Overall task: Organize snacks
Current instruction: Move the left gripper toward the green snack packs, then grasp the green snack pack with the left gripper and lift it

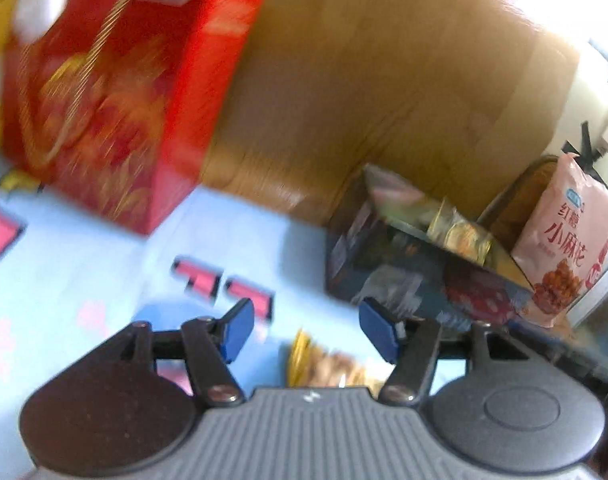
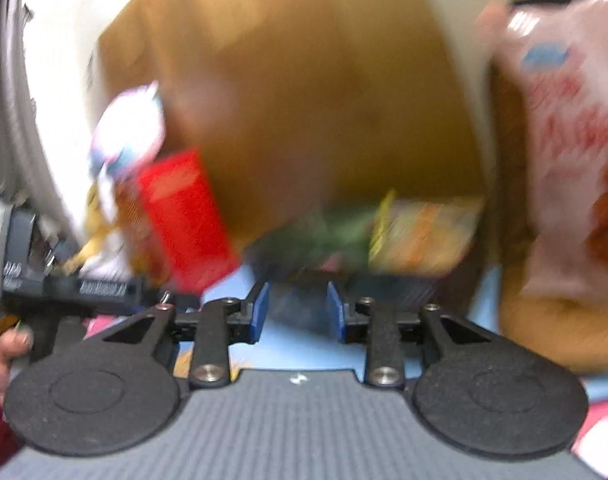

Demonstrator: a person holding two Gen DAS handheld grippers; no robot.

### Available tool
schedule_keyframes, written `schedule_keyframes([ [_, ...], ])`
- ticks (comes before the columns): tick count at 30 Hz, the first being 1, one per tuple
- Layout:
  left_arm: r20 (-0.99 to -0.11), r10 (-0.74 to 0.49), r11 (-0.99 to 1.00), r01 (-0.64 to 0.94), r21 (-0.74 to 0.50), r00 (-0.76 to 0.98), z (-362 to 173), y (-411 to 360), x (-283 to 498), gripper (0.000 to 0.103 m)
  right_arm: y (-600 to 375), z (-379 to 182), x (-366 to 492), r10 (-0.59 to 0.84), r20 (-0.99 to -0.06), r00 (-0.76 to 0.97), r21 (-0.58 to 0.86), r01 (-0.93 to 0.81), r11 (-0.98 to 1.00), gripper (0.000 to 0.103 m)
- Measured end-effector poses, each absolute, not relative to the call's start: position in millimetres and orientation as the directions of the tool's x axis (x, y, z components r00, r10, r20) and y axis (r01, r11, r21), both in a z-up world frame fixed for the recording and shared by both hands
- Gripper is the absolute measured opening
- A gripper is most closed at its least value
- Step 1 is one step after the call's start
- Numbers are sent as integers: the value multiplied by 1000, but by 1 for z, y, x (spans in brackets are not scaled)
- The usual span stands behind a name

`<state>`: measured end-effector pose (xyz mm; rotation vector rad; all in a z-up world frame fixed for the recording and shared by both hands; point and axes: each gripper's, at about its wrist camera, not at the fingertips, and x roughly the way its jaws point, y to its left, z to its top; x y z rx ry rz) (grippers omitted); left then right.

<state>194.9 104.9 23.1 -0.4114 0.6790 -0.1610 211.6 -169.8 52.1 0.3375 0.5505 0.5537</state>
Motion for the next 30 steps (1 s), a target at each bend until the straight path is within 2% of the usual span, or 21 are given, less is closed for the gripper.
schedule_keyframes([
  [4,-579,-311,889,15,-458,754,11,111,166,60,-144,39,195,647,-482,591,467,-451,761,38],
  [11,-560,-383,878,100,-469,735,18,101,120,60,-144,29,157,712,-515,478,580,-417,699,41],
  [16,-506,-466,834,168,-526,726,31,97,94,60,-151,35,128,727,-484,487,614,-403,679,41],
  [21,-546,-506,832,210,-514,668,21,77,72,60,-157,32,103,745,-471,473,639,-399,657,43],
  [22,-555,-511,832,215,-512,657,18,73,70,60,-157,32,101,753,-465,465,644,-407,648,46],
  [24,-568,-518,833,225,-505,640,10,65,67,57,-153,34,96,771,-461,439,636,-443,632,54],
  [25,-566,-504,844,231,-485,653,10,61,65,56,-148,35,94,773,-469,427,622,-462,632,54],
  [26,-567,-502,847,237,-477,653,10,60,64,52,-143,37,91,772,-478,419,598,-488,636,54],
  [27,-566,-520,836,244,-492,640,10,59,66,40,-137,39,87,764,-487,424,565,-514,646,54],
  [28,-563,-545,819,248,-518,621,9,59,68,33,-132,41,85,755,-496,429,535,-534,655,52],
  [30,-569,-555,812,246,-530,607,6,56,73,28,-123,43,80,739,-511,439,479,-569,669,43],
])
